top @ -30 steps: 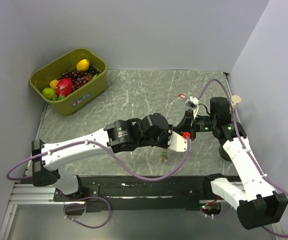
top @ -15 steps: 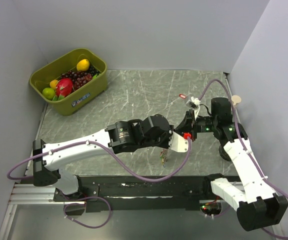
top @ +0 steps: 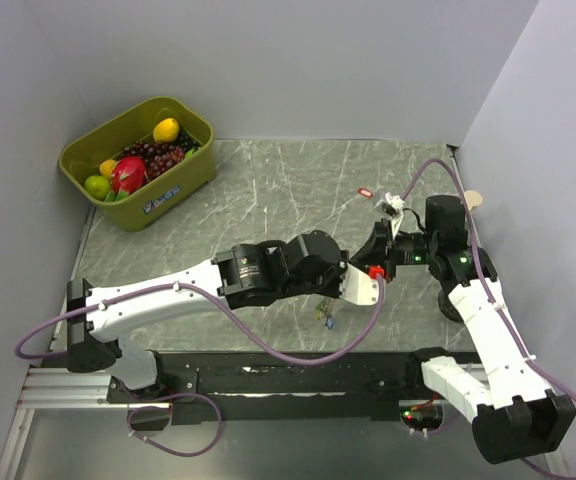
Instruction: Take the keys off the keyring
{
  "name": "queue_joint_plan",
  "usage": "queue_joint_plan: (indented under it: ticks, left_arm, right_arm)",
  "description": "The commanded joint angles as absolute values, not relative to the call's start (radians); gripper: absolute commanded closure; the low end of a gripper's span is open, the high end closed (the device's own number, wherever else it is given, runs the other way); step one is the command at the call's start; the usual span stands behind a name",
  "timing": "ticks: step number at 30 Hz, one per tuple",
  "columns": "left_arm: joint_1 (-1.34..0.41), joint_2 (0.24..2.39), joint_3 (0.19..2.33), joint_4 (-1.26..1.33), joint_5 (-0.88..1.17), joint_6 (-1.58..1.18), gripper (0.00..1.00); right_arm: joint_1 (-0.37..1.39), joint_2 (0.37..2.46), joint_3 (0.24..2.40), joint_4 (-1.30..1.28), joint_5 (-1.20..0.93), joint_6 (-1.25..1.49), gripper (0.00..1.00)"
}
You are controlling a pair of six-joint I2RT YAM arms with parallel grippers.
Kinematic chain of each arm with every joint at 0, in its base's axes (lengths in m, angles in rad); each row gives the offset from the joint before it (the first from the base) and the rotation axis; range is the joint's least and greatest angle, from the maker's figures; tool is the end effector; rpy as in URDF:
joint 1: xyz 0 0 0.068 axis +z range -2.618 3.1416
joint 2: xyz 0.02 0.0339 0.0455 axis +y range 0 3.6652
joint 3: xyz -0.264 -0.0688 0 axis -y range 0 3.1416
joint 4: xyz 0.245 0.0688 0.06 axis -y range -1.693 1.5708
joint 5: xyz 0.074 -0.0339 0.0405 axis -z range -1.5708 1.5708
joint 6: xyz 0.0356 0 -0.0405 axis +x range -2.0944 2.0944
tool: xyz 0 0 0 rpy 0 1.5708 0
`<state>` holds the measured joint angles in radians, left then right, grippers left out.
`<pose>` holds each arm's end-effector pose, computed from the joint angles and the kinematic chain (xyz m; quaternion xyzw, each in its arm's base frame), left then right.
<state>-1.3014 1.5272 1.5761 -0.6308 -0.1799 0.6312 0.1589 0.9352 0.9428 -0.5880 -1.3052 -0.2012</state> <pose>0.0970 -0.3273 0.3892 0.6971 0.5333 -0.0808 0.4723 0.1698 0.0620 0.3421 -0.4091 0.6361 0.5262 0.3888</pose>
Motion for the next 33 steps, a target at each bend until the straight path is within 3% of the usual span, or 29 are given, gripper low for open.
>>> queue_joint_plan:
  ticks: [1, 12, 21, 33]
  left_arm:
    - [-1.319, 1.582, 1.582, -0.623, -0.140, 0.589, 0.99]
    - [-1.283, 1.568, 1.588, -0.592, -0.035, 0.493, 0.99]
    - [-1.143, 1.526, 1.632, -0.586, 0.228, 0.358, 0.99]
    - [-1.097, 1.514, 1.601, -0.551, 0.299, 0.307, 0.99]
  right_arm:
    - [0.163, 0.897, 0.971, -0.505, -1.424, -0.176, 1.00]
    - [0.163, 0.873, 0.991, -0.584, -1.381, -0.271, 1.00]
    - [0.163, 0.864, 1.032, -0.670, -1.353, -0.383, 0.79]
    - [0.158, 0.858, 1.111, -0.813, -1.312, -0.508, 0.56]
